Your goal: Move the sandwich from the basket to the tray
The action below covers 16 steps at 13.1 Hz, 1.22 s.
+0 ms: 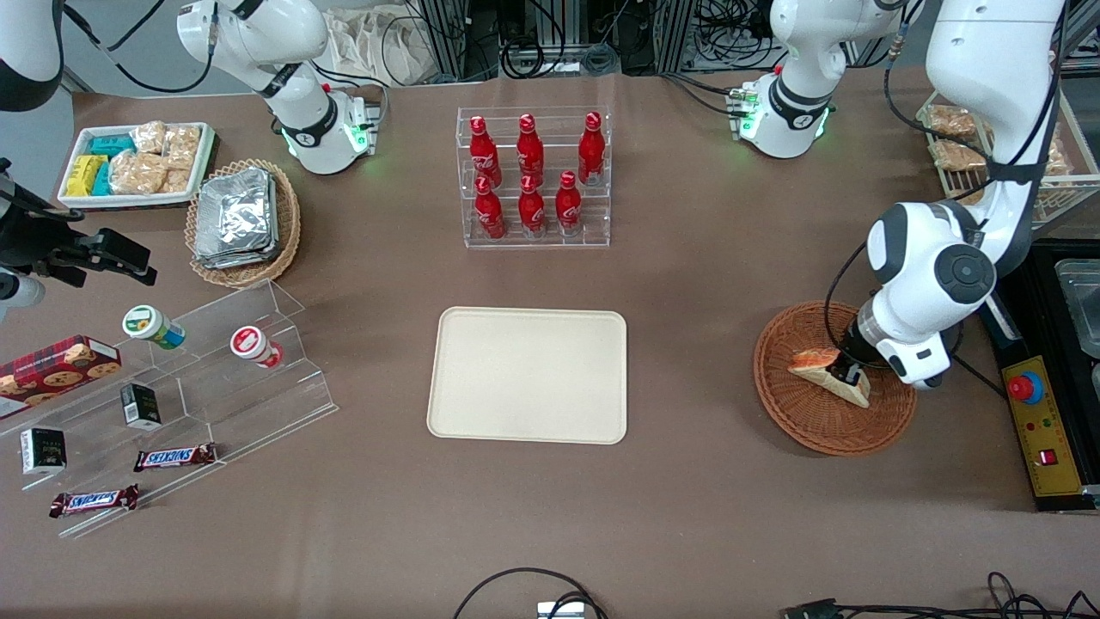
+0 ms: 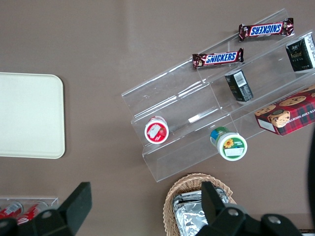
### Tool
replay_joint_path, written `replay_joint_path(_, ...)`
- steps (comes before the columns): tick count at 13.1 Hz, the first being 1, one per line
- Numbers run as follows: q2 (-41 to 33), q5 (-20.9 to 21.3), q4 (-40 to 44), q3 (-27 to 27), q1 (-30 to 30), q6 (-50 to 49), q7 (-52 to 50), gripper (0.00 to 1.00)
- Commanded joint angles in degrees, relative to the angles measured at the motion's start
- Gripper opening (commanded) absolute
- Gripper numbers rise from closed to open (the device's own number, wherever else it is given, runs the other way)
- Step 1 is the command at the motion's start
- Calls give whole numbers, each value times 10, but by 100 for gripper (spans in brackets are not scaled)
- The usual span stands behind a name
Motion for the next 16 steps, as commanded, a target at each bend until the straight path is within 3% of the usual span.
replay_joint_path(1,-47,4,81,-4,-1,-148,4,0)
replay_joint_path(4,-55,-4,219,-39,-4,-323,62,0)
replay_joint_path(7,-47,-28,359,-76,-5,-451,51,0)
replay_joint_path(10,-50,-39,416,-141,-6,-530,46,0)
replay_joint_path(12,-50,-19,424,-209,-6,-530,67,0)
replay_joint_path(14,-38,70,421,-299,-14,-525,150,0)
replay_joint_path(16,3,77,421,-345,-20,-513,173,0)
